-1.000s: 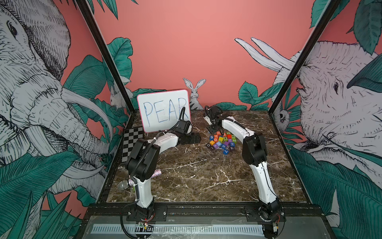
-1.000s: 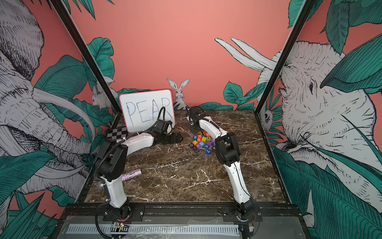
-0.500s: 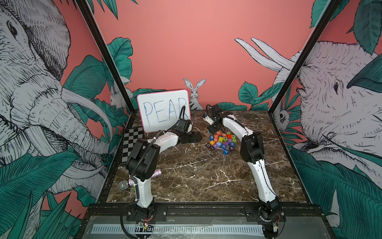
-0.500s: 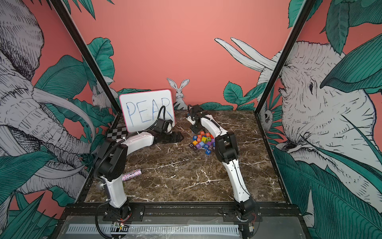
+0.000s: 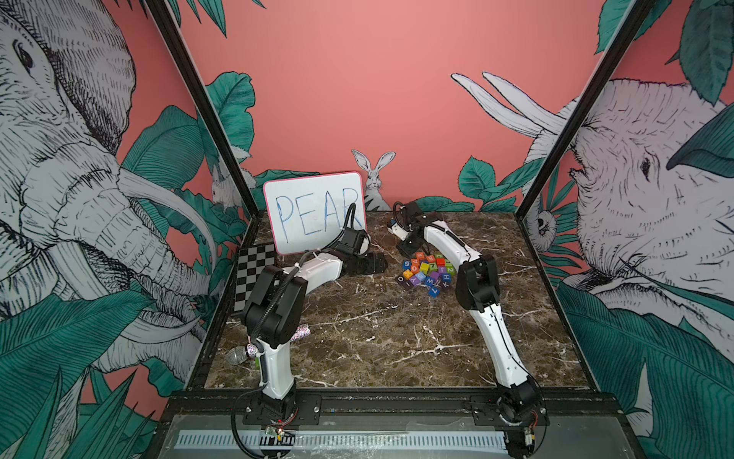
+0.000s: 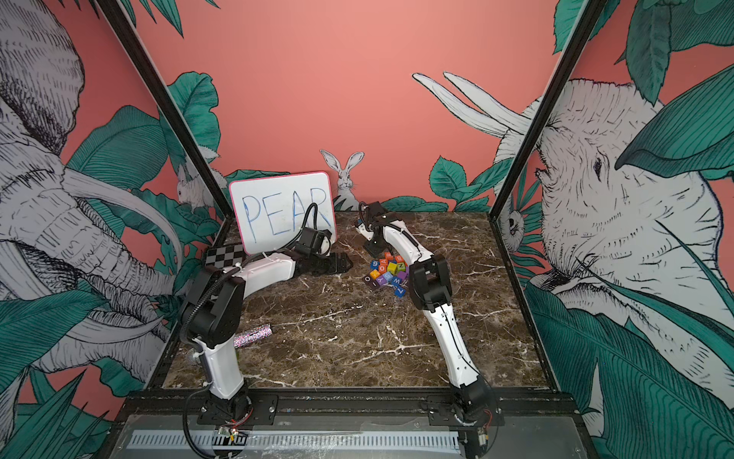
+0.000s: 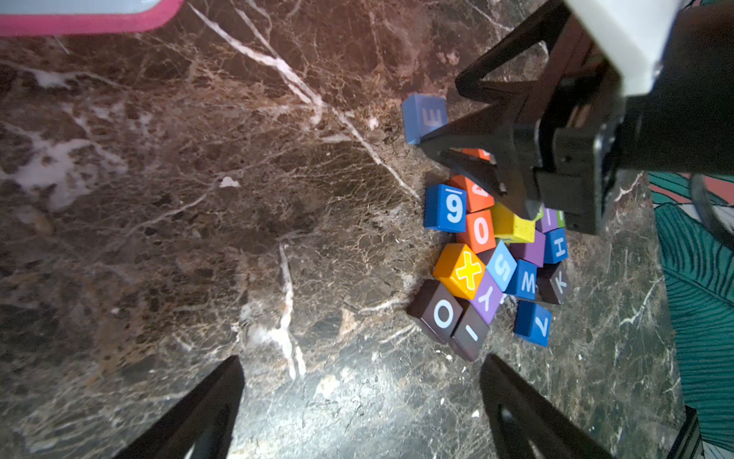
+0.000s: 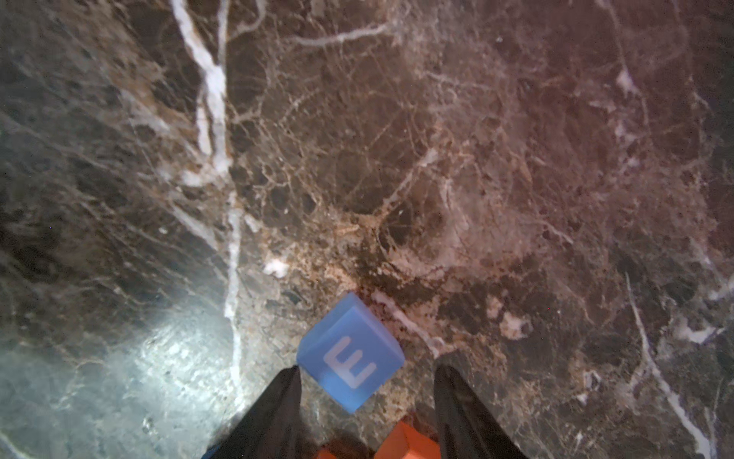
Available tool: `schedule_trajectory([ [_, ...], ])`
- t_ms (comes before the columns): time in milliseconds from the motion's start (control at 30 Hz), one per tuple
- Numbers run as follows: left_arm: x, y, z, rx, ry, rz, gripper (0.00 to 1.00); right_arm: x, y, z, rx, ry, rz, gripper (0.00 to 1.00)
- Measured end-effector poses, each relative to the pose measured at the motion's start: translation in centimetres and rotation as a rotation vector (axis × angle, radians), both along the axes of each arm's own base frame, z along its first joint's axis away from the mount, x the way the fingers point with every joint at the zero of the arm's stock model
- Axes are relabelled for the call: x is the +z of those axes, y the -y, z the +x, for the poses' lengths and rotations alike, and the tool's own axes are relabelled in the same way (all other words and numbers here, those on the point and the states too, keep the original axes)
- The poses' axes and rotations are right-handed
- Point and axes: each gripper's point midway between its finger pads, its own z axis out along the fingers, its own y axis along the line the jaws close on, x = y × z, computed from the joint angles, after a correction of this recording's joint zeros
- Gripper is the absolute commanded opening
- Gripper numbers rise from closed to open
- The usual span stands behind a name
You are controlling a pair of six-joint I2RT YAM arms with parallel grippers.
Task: Spell the uppercase word “pear” with letter blocks
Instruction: Pick up the letter block from the center of the board.
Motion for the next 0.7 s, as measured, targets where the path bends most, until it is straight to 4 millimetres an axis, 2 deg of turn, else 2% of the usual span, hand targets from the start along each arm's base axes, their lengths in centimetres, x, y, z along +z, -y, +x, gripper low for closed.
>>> schedule_trajectory([
  [533, 0.0, -0.1, 0.0, 0.005, -0.003, -0.001, 0.94, -0.5, -0.8, 0.5, 0.014, -0.006, 0.034, 0.52],
  [700, 0.0, -0.1, 0.1, 0.007, -0.003, -0.001, 0.94, -0.9, -1.2, 0.5, 0.016, -0.016, 0.050, 0.48],
])
